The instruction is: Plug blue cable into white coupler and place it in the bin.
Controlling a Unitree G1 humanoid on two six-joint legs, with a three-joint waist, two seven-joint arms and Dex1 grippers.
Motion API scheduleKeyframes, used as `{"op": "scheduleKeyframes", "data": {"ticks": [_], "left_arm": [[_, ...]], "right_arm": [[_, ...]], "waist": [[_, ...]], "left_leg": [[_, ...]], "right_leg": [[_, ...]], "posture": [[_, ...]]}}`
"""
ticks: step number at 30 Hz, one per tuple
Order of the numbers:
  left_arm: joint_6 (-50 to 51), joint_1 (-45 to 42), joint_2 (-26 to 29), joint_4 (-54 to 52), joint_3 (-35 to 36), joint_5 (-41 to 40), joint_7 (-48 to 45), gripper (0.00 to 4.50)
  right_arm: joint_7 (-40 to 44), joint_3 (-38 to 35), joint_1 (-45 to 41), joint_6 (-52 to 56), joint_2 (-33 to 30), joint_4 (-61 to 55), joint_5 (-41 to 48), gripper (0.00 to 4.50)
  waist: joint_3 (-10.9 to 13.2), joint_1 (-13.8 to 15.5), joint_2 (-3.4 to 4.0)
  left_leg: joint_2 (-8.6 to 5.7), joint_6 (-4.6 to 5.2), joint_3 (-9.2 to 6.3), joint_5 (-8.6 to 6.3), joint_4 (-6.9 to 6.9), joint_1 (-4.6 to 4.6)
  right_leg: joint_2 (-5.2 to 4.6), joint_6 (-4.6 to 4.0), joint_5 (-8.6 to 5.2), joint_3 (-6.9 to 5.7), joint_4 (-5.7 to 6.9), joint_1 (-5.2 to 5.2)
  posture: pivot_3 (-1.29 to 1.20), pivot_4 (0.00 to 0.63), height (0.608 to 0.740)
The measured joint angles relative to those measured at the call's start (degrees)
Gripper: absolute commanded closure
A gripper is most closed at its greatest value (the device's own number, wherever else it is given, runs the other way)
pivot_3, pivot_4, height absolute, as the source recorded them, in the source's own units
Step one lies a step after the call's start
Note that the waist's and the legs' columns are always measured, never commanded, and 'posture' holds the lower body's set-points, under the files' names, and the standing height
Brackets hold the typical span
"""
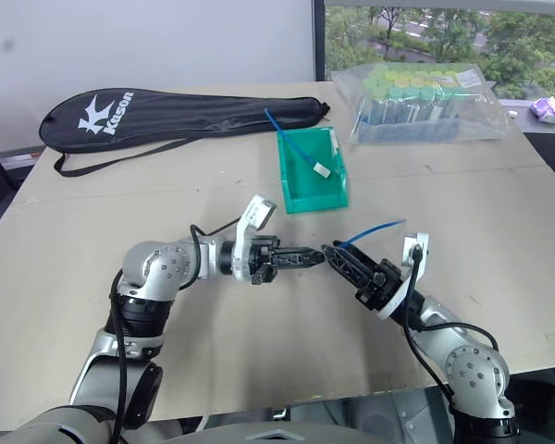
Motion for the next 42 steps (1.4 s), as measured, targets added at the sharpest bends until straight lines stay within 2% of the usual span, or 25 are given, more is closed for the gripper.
{"op": "scheduleKeyframes", "data": {"ticks": [2,6,7,9,11,12,13,17,23,27,29,35,39,42], "left_arm": [[-0.1,0.0,0.0,-0.1,0.0,-0.5,0.0,4.50],[-0.5,0.1,0.2,-0.1,-0.2,-0.7,-0.5,4.50],[-0.7,0.1,0.3,-0.1,-0.3,-0.8,-0.8,3.77],[-1.3,0.1,0.4,-0.1,-0.6,-0.8,-0.8,3.13],[-2.1,0.5,0.4,-0.1,-1.0,-0.8,-0.9,2.04],[-2.4,0.7,0.3,-0.1,-1.0,-0.8,-0.7,1.84],[-2.6,0.9,0.3,-0.1,-1.0,-0.8,-0.1,1.44],[-4.7,2.1,0.8,-2.0,-0.5,-0.8,1.3,1.44],[-8.5,6.0,5.2,-13.0,3.1,-0.2,5.1,1.44],[-21.2,9.3,8.6,-20.9,1.3,8.1,6.1,1.44],[-27.3,10.5,7.3,-22.1,1.1,12.0,8.6,1.44],[-42.2,17.4,1.4,-31.6,3.6,26.9,27.0,1.44],[-45.9,31.6,-2.5,-38.2,6.0,38.3,40.1,1.44],[-48.4,40.5,-4.9,-40.7,8.5,42.9,45.8,1.44]], "right_arm": [[-0.2,-0.2,0.0,-0.1,0.0,0.1,0.2,4.46],[-0.1,-0.3,0.0,-0.1,-0.3,0.1,1.4,4.46],[-0.1,-0.3,0.0,-0.1,-0.4,0.1,1.9,4.50],[0.0,-0.3,0.0,0.0,-0.6,0.1,2.8,4.50],[0.0,-0.3,0.0,0.0,-0.8,0.1,4.4,4.50],[0.0,-0.3,-0.1,0.0,-1.1,0.1,4.8,4.50],[0.1,-0.4,-0.1,0.0,-1.5,0.1,5.3,4.50],[0.4,-1.6,-0.5,0.1,-3.6,0.1,6.7,4.50],[1.4,-3.8,-2.4,-0.7,-5.9,2.4,6.2,4.50],[2.7,-4.4,-4.2,-2.7,-6.7,3.9,3.7,4.50],[3.4,-4.2,-4.8,-3.3,-6.7,4.7,2.0,4.50],[6.4,-2.5,-6.7,-5.2,-6.8,7.3,-3.9,4.50],[7.7,-2.0,-7.4,-6.4,-7.0,8.9,-7.0,4.50],[8.2,-1.7,-7.9,-6.4,-6.9,9.1,-7.6,4.50]], "waist": [[0.0,-0.1,0.00],[0.0,-0.2,0.00],[0.0,-0.2,0.00],[0.0,-0.2,0.00],[0.0,-0.3,0.00],[0.0,-0.3,0.00],[0.0,-0.3,0.00],[0.0,-0.3,0.00],[0.0,-0.4,0.01],[0.0,-0.2,0.02],[0.0,0.1,0.01],[0.0,0.1,0.01],[0.0,-0.3,0.02],[0.0,-0.2,0.02]], "left_leg": [[0.00,0.00,0.00,0.00,0.00,0.00],[0.00,0.00,0.00,0.00,-0.01,0.00],[0.00,0.00,0.00,0.00,-0.01,0.00],[0.00,0.00,0.01,0.00,-0.01,0.00],[0.01,0.00,0.01,0.00,-0.01,0.00],[0.01,0.00,0.01,0.00,-0.01,0.00],[0.01,0.00,0.00,0.00,-0.01,0.00],[0.01,0.00,0.01,0.00,-0.02,0.00],[0.04,0.00,0.00,0.00,-0.05,0.00],[0.01,0.00,0.06,0.00,-0.07,0.00],[0.01,0.00,0.05,0.00,-0.06,-0.02],[0.02,0.01,0.11,-0.01,-0.11,-0.04],[0.04,0.02,0.11,-0.02,-0.16,-0.03],[0.04,0.02,0.08,-0.02,-0.16,-0.02]], "right_leg": [[0.00,0.00,0.00,0.01,0.00,0.00],[0.01,0.00,0.00,0.00,0.00,0.00],[0.00,0.00,0.00,0.01,0.00,0.00],[0.00,0.00,0.00,0.01,-0.01,-0.01],[0.00,0.00,0.00,0.02,0.00,0.00],[0.00,0.00,0.00,0.02,-0.01,-0.01],[0.00,0.00,0.00,0.01,-0.01,-0.01],[-0.01,0.00,0.00,0.03,-0.02,0.00],[-0.02,-0.01,0.00,0.14,-0.02,-0.03],[-0.04,-0.02,0.00,0.21,-0.06,-0.03],[-0.06,-0.02,0.00,0.20,-0.08,-0.02],[-0.11,-0.01,0.02,0.35,-0.16,-0.03],[-0.14,-0.01,0.02,0.36,-0.15,-0.06],[-0.23,-0.02,0.02,0.29,-0.13,-0.05]], "posture": [[0.00,0.150,0.740],[0.00,0.150,0.740],[0.00,0.150,0.740],[0.00,0.150,0.740],[0.00,0.150,0.740],[0.00,0.150,0.740],[0.00,0.150,0.740],[0.00,0.150,0.740],[0.00,0.150,0.740],[0.00,0.150,0.740],[0.00,0.150,0.740],[0.00,0.150,0.740],[0.00,0.150,0.740],[0.00,0.150,0.740]]}}
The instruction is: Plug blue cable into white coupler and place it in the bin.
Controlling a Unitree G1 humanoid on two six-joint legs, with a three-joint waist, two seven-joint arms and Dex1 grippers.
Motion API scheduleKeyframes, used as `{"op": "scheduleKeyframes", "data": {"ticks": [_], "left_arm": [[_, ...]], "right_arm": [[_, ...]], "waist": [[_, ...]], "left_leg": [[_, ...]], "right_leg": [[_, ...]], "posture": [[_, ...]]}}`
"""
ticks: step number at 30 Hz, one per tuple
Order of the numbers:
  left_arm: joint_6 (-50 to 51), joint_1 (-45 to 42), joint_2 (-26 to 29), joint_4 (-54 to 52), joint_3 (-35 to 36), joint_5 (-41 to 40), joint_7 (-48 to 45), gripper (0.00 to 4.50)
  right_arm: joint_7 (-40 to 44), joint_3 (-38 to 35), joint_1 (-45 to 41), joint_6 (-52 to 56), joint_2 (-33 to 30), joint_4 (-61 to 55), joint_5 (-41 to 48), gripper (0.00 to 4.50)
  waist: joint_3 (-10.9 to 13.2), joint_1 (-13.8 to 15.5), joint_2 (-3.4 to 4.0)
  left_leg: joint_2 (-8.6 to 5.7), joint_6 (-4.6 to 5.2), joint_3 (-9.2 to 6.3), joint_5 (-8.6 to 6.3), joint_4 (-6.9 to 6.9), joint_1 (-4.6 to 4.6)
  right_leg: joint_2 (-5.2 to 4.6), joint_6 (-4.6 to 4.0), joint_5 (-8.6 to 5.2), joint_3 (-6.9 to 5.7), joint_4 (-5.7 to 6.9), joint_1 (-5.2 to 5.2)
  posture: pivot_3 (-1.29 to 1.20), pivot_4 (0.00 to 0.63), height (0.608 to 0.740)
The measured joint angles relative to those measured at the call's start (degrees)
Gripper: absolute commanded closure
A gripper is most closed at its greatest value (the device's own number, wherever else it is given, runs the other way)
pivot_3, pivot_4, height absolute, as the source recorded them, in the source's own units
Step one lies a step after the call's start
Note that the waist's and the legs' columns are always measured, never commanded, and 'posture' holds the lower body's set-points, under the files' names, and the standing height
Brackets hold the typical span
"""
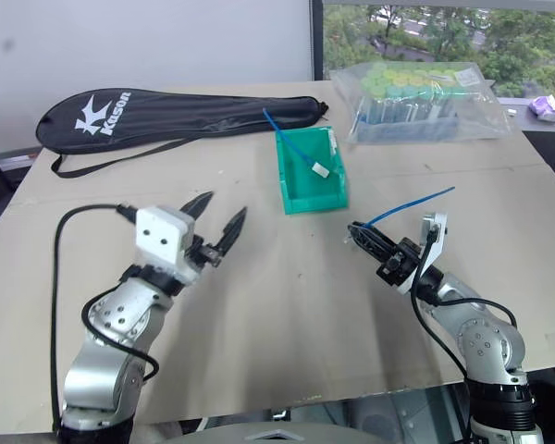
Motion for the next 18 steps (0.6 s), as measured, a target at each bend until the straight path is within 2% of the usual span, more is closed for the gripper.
{"op": "scheduleKeyframes", "data": {"ticks": [3,5,18], "left_arm": [[-3.3,11.2,-4.0,1.5,2.2,3.6,5.2,1.44],[-4.4,12.7,-5.3,4.6,3.3,4.4,7.1,1.44],[-9.8,0.5,-5.2,24.3,3.5,5.1,8.6,1.44]], "right_arm": [[0.1,-0.1,0.1,0.0,0.1,0.0,-0.8,4.50],[0.1,0.0,0.0,-0.1,0.4,0.0,-1.1,4.50],[-0.4,0.3,-0.3,-0.2,2.0,0.0,-2.0,4.50]], "waist": [[0.0,0.0,-0.01],[0.0,0.6,-0.01],[0.0,1.2,-0.02]], "left_leg": [[-0.03,0.04,0.03,-0.02,0.01,0.01],[-0.06,0.04,-0.06,-0.02,0.07,-0.01],[-0.07,0.10,0.02,-0.05,0.07,-0.02]], "right_leg": [[-0.30,0.00,-0.01,-0.04,-0.03,0.00],[-0.26,-0.03,-0.03,-0.15,-0.02,0.03],[-0.10,0.01,0.00,-0.38,0.00,0.02]], "posture": [[0.00,0.150,0.740],[0.00,0.150,0.740],[0.00,0.150,0.740]]}}
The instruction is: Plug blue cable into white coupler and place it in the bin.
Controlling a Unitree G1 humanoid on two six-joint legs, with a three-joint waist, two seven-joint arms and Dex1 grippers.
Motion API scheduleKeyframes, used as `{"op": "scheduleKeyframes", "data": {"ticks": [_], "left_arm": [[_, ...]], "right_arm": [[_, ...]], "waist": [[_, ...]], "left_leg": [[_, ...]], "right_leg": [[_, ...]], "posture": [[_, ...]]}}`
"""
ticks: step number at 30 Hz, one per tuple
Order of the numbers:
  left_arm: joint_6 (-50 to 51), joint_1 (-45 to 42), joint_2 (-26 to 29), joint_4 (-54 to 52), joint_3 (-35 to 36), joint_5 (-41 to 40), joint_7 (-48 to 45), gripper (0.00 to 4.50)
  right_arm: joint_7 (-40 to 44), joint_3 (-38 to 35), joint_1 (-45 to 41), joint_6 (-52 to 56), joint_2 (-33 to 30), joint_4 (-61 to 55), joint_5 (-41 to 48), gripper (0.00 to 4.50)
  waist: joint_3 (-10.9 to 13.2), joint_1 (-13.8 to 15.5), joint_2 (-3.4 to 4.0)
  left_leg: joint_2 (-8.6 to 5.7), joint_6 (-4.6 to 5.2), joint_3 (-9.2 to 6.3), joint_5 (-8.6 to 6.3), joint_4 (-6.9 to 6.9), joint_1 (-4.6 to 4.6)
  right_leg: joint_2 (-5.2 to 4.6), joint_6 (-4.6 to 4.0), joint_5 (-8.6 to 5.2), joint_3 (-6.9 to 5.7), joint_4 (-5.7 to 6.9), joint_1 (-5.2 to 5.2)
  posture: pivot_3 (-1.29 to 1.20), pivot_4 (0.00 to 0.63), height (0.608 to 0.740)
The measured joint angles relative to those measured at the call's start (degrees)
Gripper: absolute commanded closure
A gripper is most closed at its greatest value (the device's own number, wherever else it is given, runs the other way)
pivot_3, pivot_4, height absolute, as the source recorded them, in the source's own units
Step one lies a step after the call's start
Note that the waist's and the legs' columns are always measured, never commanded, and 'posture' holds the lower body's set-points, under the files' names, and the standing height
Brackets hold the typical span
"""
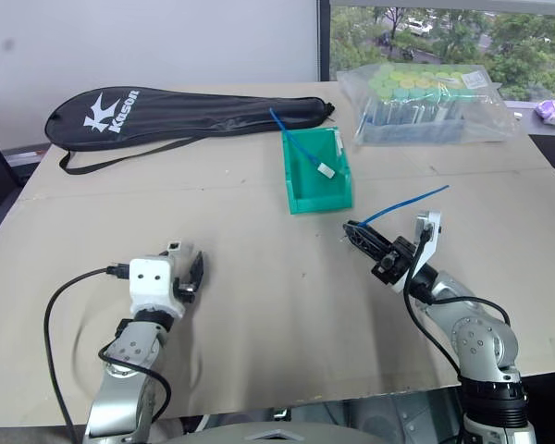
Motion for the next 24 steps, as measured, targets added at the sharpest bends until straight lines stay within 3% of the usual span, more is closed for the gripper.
{"op": "scheduleKeyframes", "data": {"ticks": [2,3,5,9,15,21,24], "left_arm": [[-1.1,-1.0,0.1,1.7,0.4,-0.7,-0.1,1.44],[-1.7,-1.3,0.1,2.4,0.6,-1.3,-0.5,1.66],[-2.6,-1.6,0.3,3.3,0.8,-2.3,-1.3,2.24],[-4.9,-2.2,1.7,5.7,1.0,-4.1,-3.8,3.92],[-8.3,-7.9,6.3,13.3,-0.4,-9.0,-15.8,3.97],[-6.3,-23.1,8.8,23.4,-14.5,-15.9,-43.1,3.97],[-6.6,-30.6,8.4,30.2,-18.3,-16.4,-51.9,3.97]], "right_arm": [[-0.2,0.0,0.0,-0.1,0.1,0.0,-0.3,4.50],[-0.3,0.0,0.0,-0.2,0.2,0.0,-0.5,4.50],[-0.3,0.0,0.0,-0.2,0.4,0.0,-0.7,4.50],[-0.4,0.0,0.3,-0.4,0.4,-0.2,-1.5,4.50],[0.1,1.1,0.4,-1.3,0.0,-1.0,-4.1,4.50],[6.5,8.9,-7.0,-5.0,-5.4,-1.1,-13.7,4.50],[10.3,12.8,-10.0,-8.4,-7.4,1.6,-19.6,4.50]], "waist": [[0.0,0.0,0.04],[0.0,0.0,0.08],[-0.1,0.0,0.13],[-0.2,0.1,0.31],[-0.3,0.4,0.53],[-0.3,0.0,0.42],[-0.3,-0.2,0.31]], "left_leg": [[0.00,0.00,-0.01,0.00,0.00,0.03],[0.00,0.00,-0.01,0.00,0.01,0.06],[0.00,0.00,-0.01,0.00,0.01,0.07],[-0.01,0.00,-0.01,0.00,0.02,0.09],[-0.05,0.00,-0.02,0.01,0.06,0.12],[-0.35,0.02,0.07,0.01,0.12,0.00],[-0.27,0.02,0.02,0.01,0.09,-0.02]], "right_leg": [[-0.02,0.00,0.00,-0.02,0.05,0.01],[-0.04,0.00,0.00,-0.02,0.06,0.02],[-0.07,-0.01,0.00,-0.02,0.07,0.03],[-0.08,-0.01,-0.01,-0.03,0.07,0.05],[-0.03,-0.02,-0.01,-0.06,0.09,0.12],[0.00,0.01,0.00,0.02,-0.08,0.09],[0.21,0.01,0.00,0.03,-0.08,0.05]], "posture": [[0.00,0.150,0.740],[0.00,0.150,0.740],[0.00,0.150,0.740],[0.00,0.150,0.740],[0.00,0.150,0.740],[0.00,0.150,0.740],[0.00,0.150,0.740]]}}
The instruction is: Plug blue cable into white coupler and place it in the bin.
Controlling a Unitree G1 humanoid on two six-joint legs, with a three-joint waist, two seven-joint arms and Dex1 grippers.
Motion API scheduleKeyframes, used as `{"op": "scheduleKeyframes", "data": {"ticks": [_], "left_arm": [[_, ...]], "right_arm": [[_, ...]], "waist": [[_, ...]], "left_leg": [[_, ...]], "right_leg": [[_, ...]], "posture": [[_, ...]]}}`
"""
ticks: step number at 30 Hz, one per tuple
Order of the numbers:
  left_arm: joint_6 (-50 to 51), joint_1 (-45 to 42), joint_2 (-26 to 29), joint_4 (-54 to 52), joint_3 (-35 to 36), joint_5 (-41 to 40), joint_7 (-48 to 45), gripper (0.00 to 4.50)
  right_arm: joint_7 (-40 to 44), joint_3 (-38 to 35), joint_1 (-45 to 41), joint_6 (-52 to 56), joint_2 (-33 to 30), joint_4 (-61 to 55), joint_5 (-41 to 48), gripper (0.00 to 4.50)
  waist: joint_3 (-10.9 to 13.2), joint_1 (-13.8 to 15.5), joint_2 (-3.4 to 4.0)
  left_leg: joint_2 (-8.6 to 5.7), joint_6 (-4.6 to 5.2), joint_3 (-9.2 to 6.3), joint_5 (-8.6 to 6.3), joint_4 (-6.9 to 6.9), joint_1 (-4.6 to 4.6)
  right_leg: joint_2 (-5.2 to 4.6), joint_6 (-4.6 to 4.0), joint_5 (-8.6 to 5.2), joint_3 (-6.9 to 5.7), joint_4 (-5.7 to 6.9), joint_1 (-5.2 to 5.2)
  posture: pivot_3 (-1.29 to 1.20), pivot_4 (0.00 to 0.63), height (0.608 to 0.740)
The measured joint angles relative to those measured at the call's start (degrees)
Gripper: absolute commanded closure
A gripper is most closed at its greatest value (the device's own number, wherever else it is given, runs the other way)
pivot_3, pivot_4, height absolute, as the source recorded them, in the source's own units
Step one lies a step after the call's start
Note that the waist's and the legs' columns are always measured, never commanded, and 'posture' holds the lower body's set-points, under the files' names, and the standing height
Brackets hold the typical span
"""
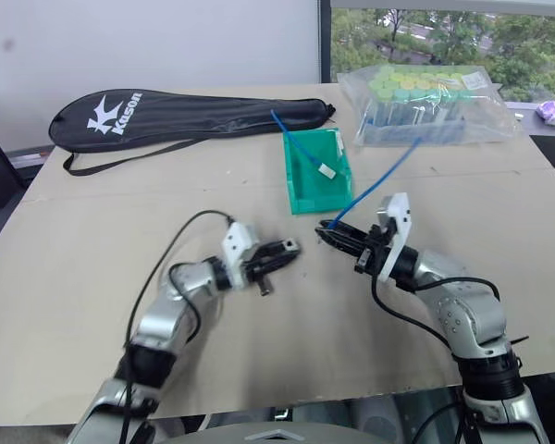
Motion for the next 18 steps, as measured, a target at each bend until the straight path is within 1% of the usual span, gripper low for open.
{"op": "scheduleKeyframes", "data": {"ticks": [4,7,12,18], "left_arm": [[-1.7,-7.6,-0.5,9.3,-3.5,0.1,-10.8,3.97],[-5.1,-11.2,-0.7,14.8,-4.8,1.1,-16.0,3.97],[-9.3,-14.5,-1.4,20.9,-5.5,2.2,-20.1,3.97],[-12.3,-16.0,-2.4,24.1,-5.5,3.1,-21.2,3.97]], "right_arm": [[3.7,3.9,-3.0,-4.8,-1.0,6.5,-7.2,4.50],[5.3,4.8,-5.3,-8.0,-1.0,9.4,-10.4,4.50],[8.7,5.7,-6.6,-10.5,-1.3,12.1,-13.4,4.50],[13.4,7.0,-6.6,-10.3,-2.2,12.2,-13.8,4.50]], "waist": [[0.0,-0.2,-0.02],[0.0,-0.3,-0.02],[0.0,-0.2,-0.02],[0.0,0.2,-0.02]], "left_leg": [[0.12,0.00,0.01,0.00,-0.10,-0.06],[0.20,0.00,-0.01,0.00,-0.11,-0.07],[0.20,0.00,-0.03,0.00,-0.02,-0.06],[0.18,0.00,-0.04,0.00,0.03,-0.04]], "right_leg": [[0.19,0.00,-0.01,-0.07,0.03,-0.12],[0.24,-0.01,-0.01,-0.10,0.07,-0.14],[0.20,-0.01,0.00,-0.03,0.10,-0.11],[0.17,-0.01,0.00,-0.01,0.13,-0.07]], "posture": [[0.00,0.150,0.740],[0.00,0.150,0.740],[0.00,0.150,0.740],[0.00,0.150,0.740]]}}
